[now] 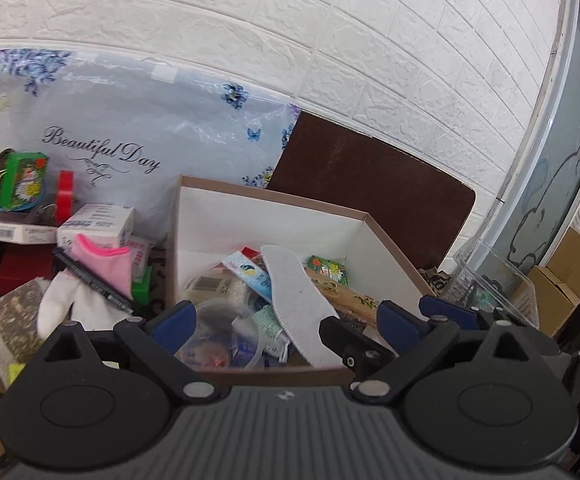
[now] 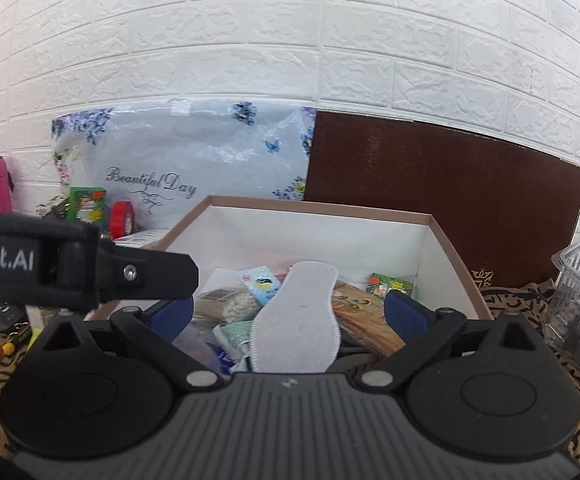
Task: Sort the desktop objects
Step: 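Lower the insole into the cardboard box and open both grippers, then move both grippers to the yellow medicine box and grasp it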
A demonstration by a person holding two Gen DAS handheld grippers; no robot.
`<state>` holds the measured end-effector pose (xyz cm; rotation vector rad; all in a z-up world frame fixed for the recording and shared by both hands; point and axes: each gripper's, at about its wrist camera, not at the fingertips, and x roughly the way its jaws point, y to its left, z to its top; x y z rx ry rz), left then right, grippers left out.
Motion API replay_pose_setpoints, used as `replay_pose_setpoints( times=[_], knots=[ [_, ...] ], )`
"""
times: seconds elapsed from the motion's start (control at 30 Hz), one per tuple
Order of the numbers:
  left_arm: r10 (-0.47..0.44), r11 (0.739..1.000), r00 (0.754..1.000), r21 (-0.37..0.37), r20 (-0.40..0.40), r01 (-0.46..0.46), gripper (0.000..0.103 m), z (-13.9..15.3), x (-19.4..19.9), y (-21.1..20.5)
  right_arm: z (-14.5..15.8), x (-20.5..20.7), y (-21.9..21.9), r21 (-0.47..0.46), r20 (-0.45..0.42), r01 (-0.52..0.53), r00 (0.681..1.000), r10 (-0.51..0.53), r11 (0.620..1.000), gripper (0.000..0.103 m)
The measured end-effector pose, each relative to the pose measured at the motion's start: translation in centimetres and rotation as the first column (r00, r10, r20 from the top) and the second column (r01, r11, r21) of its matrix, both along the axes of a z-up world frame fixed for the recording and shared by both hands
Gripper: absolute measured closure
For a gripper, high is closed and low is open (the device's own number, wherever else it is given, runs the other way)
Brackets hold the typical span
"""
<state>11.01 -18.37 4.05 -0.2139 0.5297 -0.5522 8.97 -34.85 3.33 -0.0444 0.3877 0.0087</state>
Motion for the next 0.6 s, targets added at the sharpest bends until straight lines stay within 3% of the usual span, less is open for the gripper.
replay_pose_setpoints(
  times=[0.33, 0.6],
  knots=[
    [0.068, 0.997, 0.998, -0.026, -0.008, -0.068, 0.003, -2.0, -5.2, 5.4, -0.9, -4.4, 5.3, -0.031, -0.009, -0.090, 0.996, 0.090, 0.995, 0.004],
    [0.122, 0.992, 0.990, -0.027, -0.065, -0.124, 0.003, -4.5, -7.4, 10.0, -3.3, -6.1, 9.4, 0.011, -0.052, -0.182, 0.982, 0.182, 0.983, 0.004]
  ],
)
